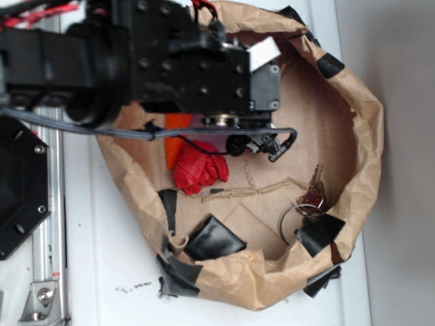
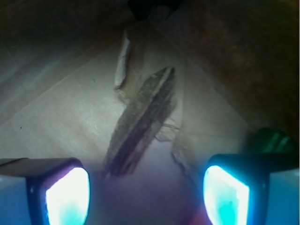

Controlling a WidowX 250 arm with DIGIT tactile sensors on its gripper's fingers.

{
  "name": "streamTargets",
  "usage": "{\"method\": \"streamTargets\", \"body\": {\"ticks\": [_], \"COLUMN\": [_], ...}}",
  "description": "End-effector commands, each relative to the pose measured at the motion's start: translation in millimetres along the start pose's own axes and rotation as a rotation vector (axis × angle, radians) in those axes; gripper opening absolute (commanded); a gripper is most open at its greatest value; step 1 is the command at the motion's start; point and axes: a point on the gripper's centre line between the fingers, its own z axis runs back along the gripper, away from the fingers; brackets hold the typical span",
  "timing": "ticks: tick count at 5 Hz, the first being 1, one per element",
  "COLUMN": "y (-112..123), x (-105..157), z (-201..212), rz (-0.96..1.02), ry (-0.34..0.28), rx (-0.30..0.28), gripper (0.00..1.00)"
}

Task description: Grab the wood chip.

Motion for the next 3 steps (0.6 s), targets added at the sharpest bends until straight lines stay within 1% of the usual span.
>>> {"method": "streamTargets", "body": {"ticks": [1, 2, 3], "y": [4, 6, 6], "x": [32, 41, 40], "z": [-15, -24, -35], "rz": [0.070, 0.090, 0.068], "ry": [-0.003, 0.009, 0.040], "rx": [0.001, 0.001, 0.016], "gripper": [1.00, 1.00, 1.00]}}
